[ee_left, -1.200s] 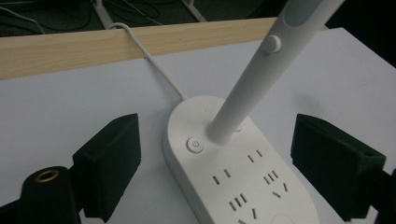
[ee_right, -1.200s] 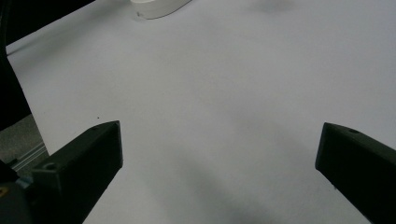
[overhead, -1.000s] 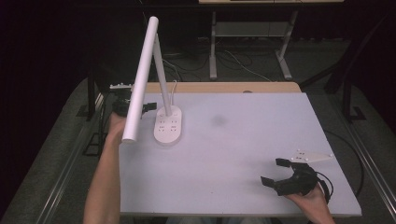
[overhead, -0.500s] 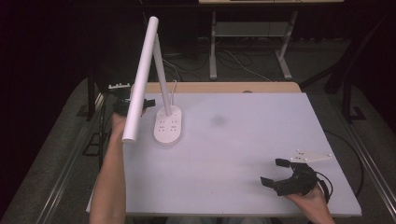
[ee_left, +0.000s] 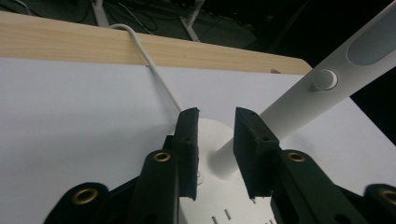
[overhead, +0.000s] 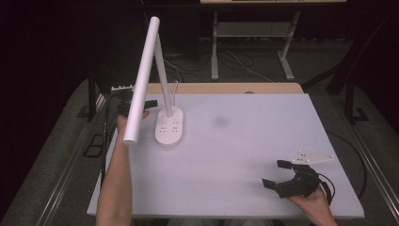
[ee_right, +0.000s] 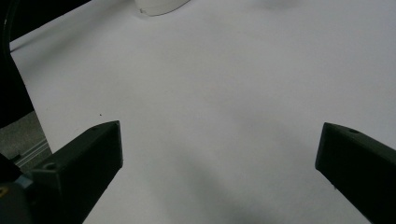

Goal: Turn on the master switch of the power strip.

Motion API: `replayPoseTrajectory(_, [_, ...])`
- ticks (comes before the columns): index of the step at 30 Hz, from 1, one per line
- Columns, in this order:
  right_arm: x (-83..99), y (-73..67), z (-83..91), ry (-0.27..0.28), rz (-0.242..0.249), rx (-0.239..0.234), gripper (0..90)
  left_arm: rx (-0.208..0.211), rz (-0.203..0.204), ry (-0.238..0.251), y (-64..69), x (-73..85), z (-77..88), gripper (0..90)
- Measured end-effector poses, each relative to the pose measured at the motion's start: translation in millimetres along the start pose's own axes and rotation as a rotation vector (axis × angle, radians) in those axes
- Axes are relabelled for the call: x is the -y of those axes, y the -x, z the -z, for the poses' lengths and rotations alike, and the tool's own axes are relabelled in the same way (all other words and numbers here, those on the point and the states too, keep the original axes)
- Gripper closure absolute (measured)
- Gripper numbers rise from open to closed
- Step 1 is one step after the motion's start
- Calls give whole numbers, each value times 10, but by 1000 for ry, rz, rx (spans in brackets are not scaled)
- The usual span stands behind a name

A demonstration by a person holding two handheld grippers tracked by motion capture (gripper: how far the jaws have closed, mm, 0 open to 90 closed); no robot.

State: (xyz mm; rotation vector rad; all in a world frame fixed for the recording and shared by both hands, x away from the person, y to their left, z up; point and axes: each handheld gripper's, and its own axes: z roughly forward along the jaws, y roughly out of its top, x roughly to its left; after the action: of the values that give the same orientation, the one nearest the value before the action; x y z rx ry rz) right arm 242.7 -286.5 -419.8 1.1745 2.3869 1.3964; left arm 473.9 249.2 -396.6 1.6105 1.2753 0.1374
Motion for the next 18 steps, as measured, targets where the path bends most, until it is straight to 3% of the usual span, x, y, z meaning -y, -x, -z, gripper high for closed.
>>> replayPoseTrajectory(7, [-3, -10, 3, 5, 6, -13, 0, 3, 8, -14, 7, 30, -60, 811])
replayPoseTrajectory(13, [-4, -12, 2, 4, 6, -18, 0, 9, -12, -22, 1, 48, -108, 896])
replayPoseTrajectory(18, [-3, -12, -1, 3, 9, -19, 0, -5, -7, -36, 4, 78, -160, 899])
